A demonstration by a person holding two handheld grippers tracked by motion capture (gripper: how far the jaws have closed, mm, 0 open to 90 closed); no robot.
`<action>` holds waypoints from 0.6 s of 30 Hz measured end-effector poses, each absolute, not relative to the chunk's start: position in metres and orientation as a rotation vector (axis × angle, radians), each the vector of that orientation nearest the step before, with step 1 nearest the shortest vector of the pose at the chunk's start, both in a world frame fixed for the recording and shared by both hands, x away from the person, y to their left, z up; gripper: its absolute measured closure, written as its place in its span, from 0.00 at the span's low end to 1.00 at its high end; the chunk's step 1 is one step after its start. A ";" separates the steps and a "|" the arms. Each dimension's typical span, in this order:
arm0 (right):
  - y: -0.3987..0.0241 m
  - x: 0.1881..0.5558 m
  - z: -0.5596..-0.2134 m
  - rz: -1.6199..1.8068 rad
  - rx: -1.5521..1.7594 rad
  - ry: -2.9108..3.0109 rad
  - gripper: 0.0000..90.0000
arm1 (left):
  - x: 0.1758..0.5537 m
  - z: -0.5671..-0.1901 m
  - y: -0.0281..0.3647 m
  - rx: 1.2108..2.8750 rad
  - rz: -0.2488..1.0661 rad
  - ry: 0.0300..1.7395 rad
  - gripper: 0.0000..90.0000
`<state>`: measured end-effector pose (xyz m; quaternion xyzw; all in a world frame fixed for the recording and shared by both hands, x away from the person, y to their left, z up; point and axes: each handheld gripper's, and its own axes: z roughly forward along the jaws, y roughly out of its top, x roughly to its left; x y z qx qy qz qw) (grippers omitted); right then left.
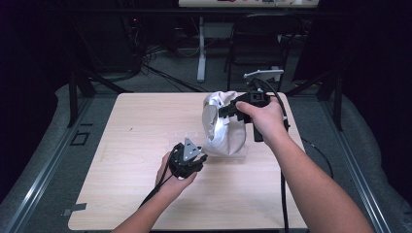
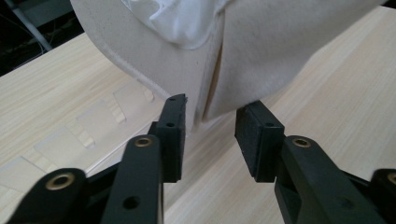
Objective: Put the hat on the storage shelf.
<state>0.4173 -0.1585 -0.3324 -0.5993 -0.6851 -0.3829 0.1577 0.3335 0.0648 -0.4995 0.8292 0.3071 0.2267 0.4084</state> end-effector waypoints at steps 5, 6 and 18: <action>-0.158 0.418 -0.333 -1.100 -1.711 -1.953 0.91 | 0.336 -0.501 0.062 2.093 0.595 0.788 0.83; -0.158 0.418 -0.333 -1.101 -1.710 -1.954 0.91 | 0.336 -0.501 0.063 2.093 0.601 0.795 0.85; -0.153 0.418 -0.337 -1.099 -1.704 -1.949 0.90 | 0.339 -0.502 0.069 2.054 0.533 0.897 0.94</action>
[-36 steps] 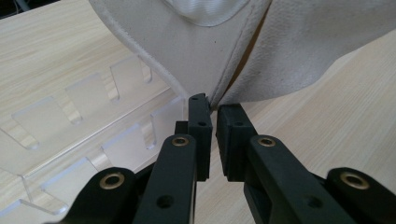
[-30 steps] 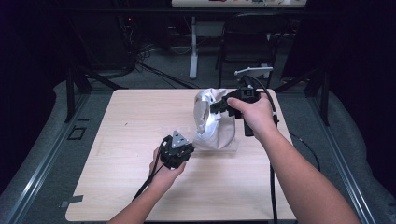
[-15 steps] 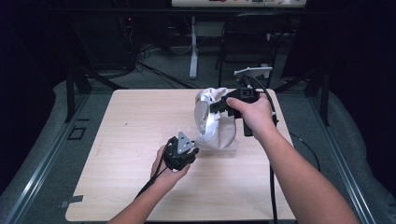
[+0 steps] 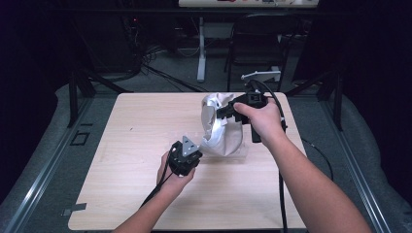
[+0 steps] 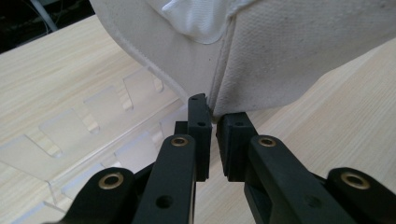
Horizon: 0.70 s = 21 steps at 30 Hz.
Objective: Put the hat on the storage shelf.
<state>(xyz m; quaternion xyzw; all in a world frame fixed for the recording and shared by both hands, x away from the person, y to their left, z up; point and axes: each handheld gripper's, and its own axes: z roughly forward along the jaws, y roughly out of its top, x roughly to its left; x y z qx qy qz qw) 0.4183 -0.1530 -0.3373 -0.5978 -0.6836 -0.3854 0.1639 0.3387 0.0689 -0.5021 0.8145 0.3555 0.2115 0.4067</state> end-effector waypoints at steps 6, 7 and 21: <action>-0.146 0.419 -0.340 -1.083 -1.693 -1.956 0.90 | 0.341 -0.505 0.076 2.009 0.465 0.961 0.94; -0.144 0.420 -0.340 -1.081 -1.692 -1.959 0.90 | 0.341 -0.505 0.076 2.012 0.464 0.967 0.94; -0.132 0.424 -0.351 -1.036 -1.681 -1.985 0.90 | 0.346 -0.522 0.076 2.083 0.400 1.019 0.95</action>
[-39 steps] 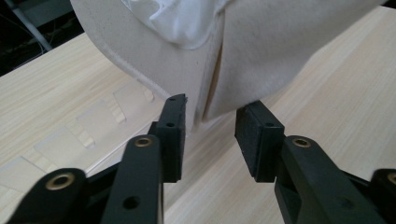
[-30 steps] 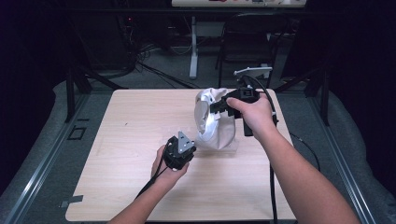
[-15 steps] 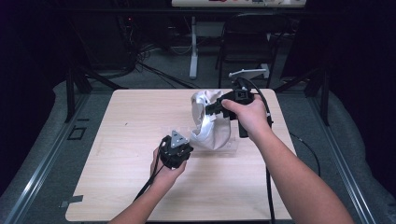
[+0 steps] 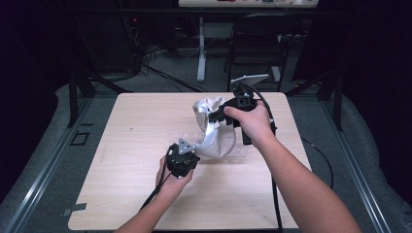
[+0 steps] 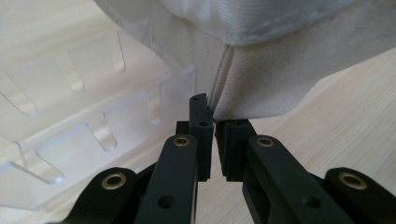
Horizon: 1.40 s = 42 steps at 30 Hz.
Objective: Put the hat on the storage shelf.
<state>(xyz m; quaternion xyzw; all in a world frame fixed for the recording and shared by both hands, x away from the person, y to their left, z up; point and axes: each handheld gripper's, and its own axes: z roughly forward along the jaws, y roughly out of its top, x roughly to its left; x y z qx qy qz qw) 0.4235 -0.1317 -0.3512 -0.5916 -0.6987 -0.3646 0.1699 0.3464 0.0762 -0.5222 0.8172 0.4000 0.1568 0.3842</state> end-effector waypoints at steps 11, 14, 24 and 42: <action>-0.134 0.424 -0.355 -1.030 -1.705 -1.989 0.90 | 0.341 -0.522 0.081 2.062 0.408 0.978 0.85; -0.135 0.424 -0.354 -1.025 -1.693 -1.997 0.90 | 0.338 -0.521 0.084 2.049 0.403 0.969 0.79; -0.134 0.421 -0.352 -1.037 -1.681 -1.998 0.87 | 0.318 -0.513 0.104 2.018 0.405 0.915 0.63; -0.143 0.410 -0.342 -1.073 -1.677 -2.005 0.77 | 0.296 -0.523 0.163 1.971 0.382 0.991 0.60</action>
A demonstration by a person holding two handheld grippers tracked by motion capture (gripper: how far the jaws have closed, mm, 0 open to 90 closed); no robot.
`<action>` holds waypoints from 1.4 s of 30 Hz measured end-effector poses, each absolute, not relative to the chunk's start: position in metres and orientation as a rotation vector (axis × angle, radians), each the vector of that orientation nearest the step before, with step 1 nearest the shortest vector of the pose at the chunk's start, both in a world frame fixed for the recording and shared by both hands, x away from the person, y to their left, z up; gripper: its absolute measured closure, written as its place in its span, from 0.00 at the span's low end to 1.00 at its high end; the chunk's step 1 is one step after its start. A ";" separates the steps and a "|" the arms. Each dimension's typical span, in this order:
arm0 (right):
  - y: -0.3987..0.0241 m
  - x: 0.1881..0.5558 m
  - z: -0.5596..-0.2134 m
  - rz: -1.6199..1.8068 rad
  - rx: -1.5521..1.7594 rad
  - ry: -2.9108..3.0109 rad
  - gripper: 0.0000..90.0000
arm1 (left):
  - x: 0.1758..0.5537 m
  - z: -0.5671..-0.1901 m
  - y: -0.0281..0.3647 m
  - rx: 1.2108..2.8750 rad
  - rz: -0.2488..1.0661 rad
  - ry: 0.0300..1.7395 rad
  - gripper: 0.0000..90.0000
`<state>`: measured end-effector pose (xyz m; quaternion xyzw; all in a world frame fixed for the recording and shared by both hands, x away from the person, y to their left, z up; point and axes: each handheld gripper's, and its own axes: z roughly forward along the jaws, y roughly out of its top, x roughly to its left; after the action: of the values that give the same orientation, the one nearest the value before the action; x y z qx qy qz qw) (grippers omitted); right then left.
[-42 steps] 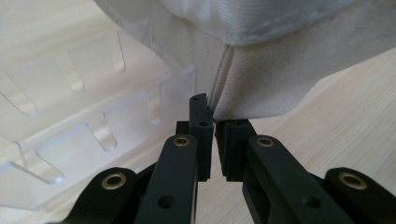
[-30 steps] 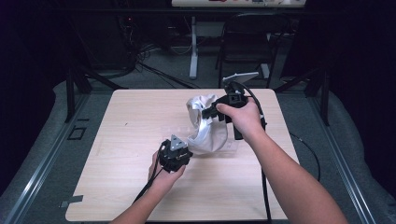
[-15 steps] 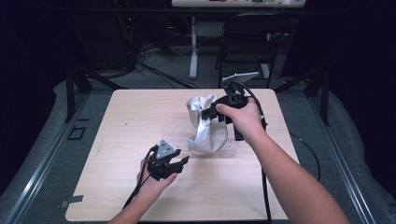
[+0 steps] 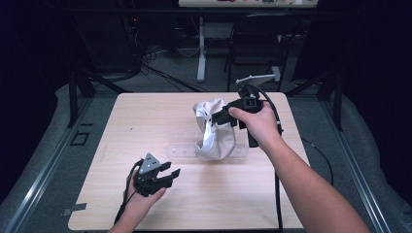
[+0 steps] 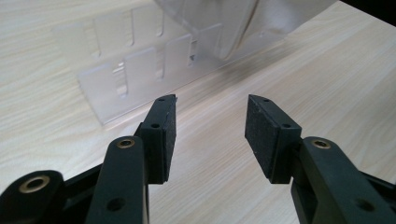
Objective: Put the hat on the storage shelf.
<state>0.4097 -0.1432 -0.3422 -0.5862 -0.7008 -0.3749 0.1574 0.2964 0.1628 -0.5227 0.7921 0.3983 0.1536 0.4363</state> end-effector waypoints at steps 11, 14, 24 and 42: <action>-0.160 0.391 -0.335 -1.106 -1.668 -2.048 0.70 | 0.302 -0.536 0.177 1.979 0.388 1.031 0.58; -0.168 0.383 -0.338 -1.113 -1.668 -2.053 0.69 | 0.304 -0.537 0.180 1.970 0.383 1.045 0.58; -0.194 0.358 -0.355 -1.131 -1.691 -2.078 0.66 | 0.307 -0.537 0.188 1.944 0.378 1.069 0.57; -0.211 0.320 -0.426 -1.160 -1.716 -2.137 0.62 | 0.309 -0.539 0.192 1.940 0.375 1.085 0.56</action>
<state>0.3196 -0.2106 -0.4258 -0.5745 -0.7157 -0.3884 0.0827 0.3095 0.1918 -0.5389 0.7772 0.4348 0.1502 0.4293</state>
